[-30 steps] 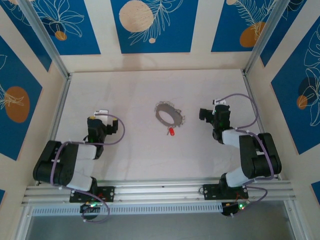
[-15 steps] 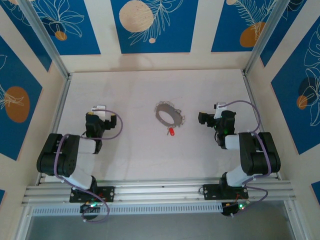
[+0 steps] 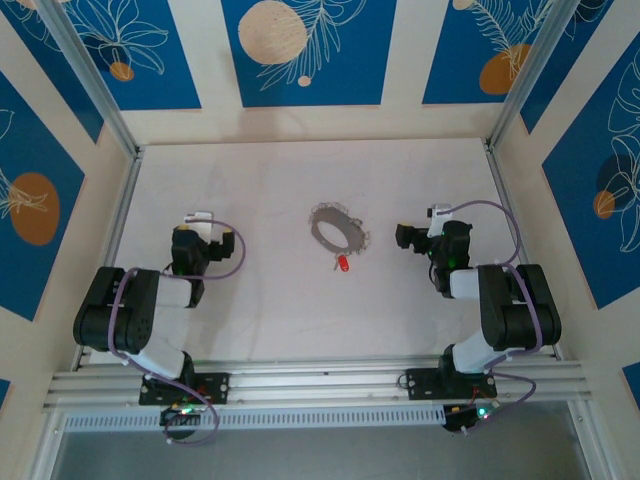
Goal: Put the keys on the keyring
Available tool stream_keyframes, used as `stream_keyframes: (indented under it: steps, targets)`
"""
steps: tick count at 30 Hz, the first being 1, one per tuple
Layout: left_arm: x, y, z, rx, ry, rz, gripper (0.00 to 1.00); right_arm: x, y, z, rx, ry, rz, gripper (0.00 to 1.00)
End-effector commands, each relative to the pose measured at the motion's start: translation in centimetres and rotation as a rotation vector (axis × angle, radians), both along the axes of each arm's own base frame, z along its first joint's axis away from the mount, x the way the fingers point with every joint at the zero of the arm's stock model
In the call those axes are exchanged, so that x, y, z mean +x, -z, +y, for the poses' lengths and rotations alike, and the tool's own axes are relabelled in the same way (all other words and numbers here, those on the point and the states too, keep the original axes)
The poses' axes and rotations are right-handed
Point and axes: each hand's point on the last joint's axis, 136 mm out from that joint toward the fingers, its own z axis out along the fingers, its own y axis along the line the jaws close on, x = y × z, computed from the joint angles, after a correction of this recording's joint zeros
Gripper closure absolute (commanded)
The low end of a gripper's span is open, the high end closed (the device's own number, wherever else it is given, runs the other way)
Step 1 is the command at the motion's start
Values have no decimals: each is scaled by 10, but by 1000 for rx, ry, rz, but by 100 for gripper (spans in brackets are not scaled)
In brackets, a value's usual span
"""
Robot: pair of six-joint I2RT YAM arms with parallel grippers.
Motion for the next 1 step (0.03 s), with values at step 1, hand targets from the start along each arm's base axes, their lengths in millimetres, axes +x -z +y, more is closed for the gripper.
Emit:
stream_keyframes:
  steps: [1]
  targets:
    - [5,-5,2,-19,1,-17,0,6,-13,2,-19,-21,-51,1]
